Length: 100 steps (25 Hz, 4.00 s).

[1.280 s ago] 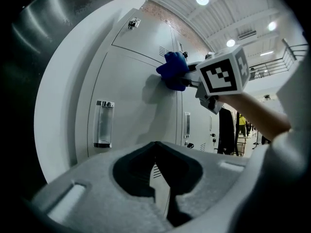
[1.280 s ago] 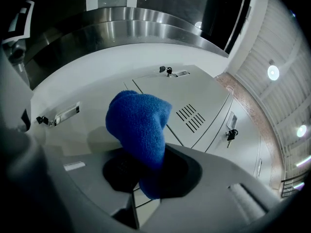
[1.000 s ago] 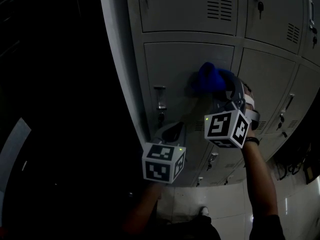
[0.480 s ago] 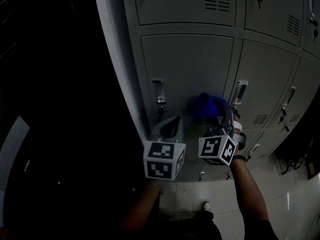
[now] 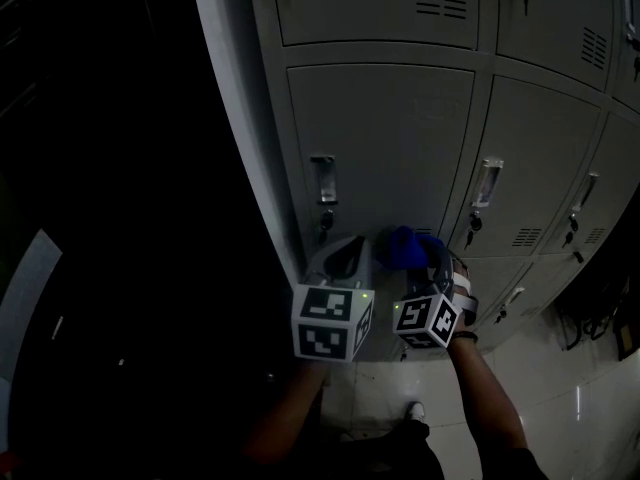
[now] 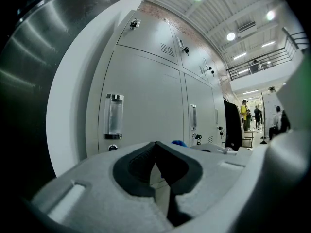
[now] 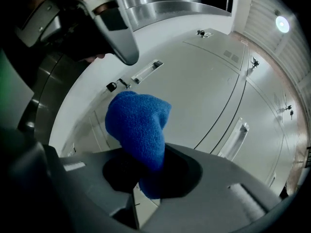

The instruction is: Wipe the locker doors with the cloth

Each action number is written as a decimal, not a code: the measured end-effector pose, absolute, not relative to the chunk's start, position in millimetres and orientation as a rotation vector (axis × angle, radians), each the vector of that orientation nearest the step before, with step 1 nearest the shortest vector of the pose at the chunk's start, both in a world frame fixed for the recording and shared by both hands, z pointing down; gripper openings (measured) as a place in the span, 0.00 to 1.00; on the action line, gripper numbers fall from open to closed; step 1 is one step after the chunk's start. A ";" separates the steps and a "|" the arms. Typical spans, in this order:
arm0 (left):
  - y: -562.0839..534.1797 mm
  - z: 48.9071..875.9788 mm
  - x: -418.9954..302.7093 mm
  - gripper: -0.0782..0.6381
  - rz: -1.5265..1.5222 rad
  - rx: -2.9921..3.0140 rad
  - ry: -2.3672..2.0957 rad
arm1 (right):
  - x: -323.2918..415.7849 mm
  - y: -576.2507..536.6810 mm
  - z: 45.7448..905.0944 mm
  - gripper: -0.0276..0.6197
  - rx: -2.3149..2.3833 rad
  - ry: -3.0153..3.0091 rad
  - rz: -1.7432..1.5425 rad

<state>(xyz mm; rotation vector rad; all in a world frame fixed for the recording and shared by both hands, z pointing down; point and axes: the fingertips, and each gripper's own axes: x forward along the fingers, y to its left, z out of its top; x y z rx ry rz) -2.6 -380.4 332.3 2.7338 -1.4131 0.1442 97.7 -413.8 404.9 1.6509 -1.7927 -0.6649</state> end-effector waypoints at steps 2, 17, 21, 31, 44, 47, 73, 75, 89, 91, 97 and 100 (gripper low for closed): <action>-380.1 333.6 -2.6 0.12 0.149 2.734 -1.413 | 98.3 -415.3 422.9 0.15 1.629 -1.792 -0.629; -380.6 340.7 -7.6 0.12 0.178 2.728 -1.415 | 82.6 -401.1 385.9 0.15 1.576 -1.879 -0.600; -382.3 331.1 -10.7 0.12 0.154 2.736 -1.430 | 72.9 -396.5 299.6 0.15 1.596 -1.904 -0.752; -379.2 314.3 -17.0 0.12 0.111 2.758 -1.434 | 53.7 -399.5 147.7 0.15 1.629 -1.760 -1.088; -378.9 299.9 -30.8 0.12 0.072 2.760 -1.467 | 25.7 -434.3 88.8 0.15 1.612 -1.631 -1.244; -378.6 299.9 -33.5 0.12 0.067 2.755 -1.473 | 23.3 -438.5 88.3 0.15 1.618 -1.617 -1.261; -381.5 308.2 -43.9 0.12 0.082 2.723 -1.519 | 18.3 -436.3 265.8 0.15 1.493 -1.773 -1.034; -381.3 308.3 -44.6 0.12 0.085 2.722 -1.524 | 19.5 -436.5 283.5 0.15 1.483 -1.795 -0.993; -379.4 313.0 -43.7 0.12 0.107 2.711 -1.533 | 25.4 -433.5 406.0 0.15 1.383 -1.840 -0.734; -378.8 314.9 -42.7 0.12 0.114 2.710 -1.531 | 26.4 -433.8 424.2 0.15 1.363 -1.836 -0.703; -377.6 318.4 -40.8 0.12 0.132 2.709 -1.530 | 26.2 -433.6 461.7 0.15 1.312 -1.821 -0.638; -377.2 319.4 -41.1 0.12 0.137 2.707 -1.534 | 26.7 -432.9 466.5 0.15 1.302 -1.818 -0.631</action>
